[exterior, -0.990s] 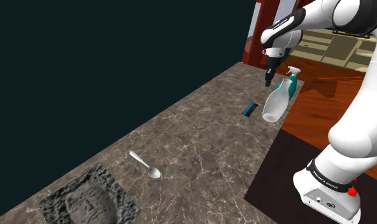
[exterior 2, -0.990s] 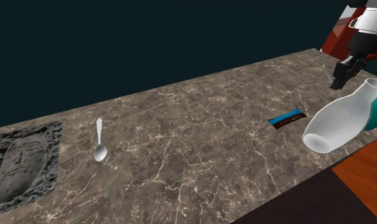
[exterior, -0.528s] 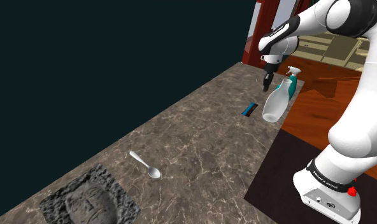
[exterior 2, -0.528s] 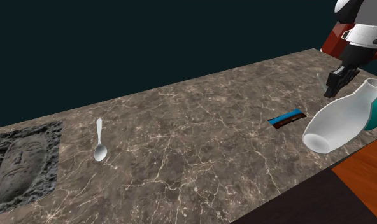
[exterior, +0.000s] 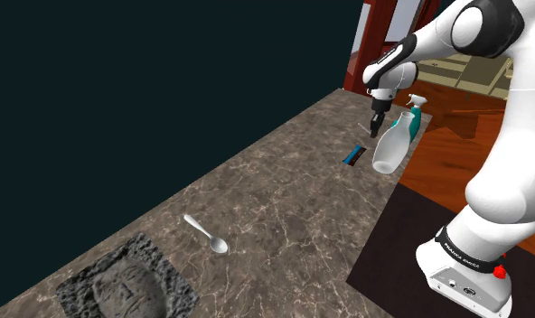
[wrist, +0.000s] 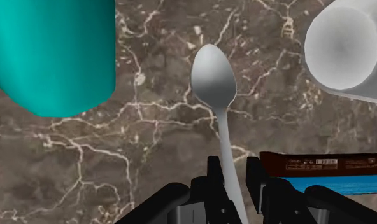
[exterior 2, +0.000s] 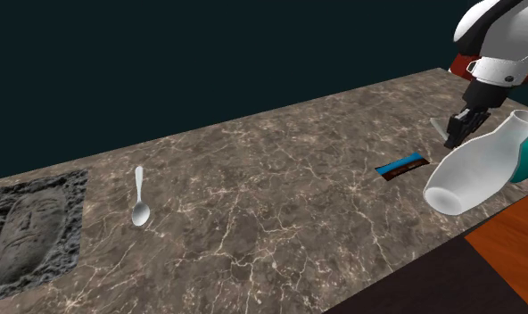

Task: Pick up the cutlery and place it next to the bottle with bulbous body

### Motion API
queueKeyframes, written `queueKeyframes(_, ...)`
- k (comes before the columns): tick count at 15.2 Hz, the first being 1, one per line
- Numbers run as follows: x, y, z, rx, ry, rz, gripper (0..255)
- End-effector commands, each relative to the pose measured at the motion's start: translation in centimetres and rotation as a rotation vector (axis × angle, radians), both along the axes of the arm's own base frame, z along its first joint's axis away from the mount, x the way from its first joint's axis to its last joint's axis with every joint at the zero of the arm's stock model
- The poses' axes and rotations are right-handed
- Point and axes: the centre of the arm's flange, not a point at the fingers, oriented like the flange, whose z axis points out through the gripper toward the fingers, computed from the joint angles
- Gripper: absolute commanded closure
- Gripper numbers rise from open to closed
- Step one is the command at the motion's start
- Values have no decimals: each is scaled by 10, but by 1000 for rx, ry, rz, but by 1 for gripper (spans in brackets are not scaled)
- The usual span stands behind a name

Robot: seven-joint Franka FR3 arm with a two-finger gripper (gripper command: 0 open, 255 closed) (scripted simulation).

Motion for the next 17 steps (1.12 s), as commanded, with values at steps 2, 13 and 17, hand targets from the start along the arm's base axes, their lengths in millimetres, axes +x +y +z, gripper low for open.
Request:
queueKeyframes(2, 0, -1, -16, 0, 0, 0, 255)
queueKeyframes(13, 0, -1, -40, 0, 0, 0, 255)
queueKeyframes(17, 0, -1, -40, 0, 0, 0, 0)
